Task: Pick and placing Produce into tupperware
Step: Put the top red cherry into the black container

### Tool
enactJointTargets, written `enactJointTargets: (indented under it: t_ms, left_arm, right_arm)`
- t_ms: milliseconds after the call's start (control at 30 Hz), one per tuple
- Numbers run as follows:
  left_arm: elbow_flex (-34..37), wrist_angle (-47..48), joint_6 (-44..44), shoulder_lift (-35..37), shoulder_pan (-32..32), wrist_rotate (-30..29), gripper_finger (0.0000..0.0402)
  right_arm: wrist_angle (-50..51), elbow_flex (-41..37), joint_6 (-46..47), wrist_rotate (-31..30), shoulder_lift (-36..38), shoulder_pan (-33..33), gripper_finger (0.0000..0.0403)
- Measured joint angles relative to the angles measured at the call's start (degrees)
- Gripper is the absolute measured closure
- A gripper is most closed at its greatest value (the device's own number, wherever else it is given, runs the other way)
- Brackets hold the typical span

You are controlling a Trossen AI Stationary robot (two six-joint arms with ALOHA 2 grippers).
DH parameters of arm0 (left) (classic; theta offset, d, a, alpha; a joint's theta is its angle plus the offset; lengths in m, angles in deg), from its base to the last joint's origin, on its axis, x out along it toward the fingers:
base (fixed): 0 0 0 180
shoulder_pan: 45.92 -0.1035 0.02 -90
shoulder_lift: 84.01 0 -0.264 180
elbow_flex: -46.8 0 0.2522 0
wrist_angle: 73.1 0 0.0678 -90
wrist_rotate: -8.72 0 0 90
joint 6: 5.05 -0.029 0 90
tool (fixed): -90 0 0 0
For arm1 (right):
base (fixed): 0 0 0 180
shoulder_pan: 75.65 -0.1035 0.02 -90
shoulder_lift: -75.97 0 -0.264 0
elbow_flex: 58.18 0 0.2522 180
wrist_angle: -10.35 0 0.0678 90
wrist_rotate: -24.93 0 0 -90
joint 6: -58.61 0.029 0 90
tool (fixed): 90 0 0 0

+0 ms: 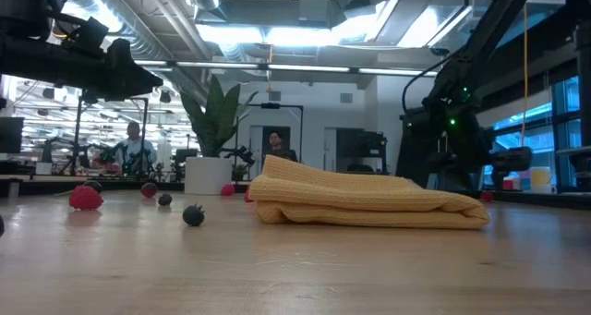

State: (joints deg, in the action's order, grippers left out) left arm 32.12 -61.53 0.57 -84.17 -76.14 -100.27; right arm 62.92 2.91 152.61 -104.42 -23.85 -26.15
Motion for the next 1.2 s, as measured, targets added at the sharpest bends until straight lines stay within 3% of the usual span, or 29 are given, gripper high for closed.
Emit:
enactJointTargets:
  t_ms: [1200]
  left_arm:
    - [0.0,0.0,0.2,0.0,0.0,0.0,0.0186]
  right_arm:
    - [0.6,0.2,0.1,1.5,-1.7,2.0,0.0169]
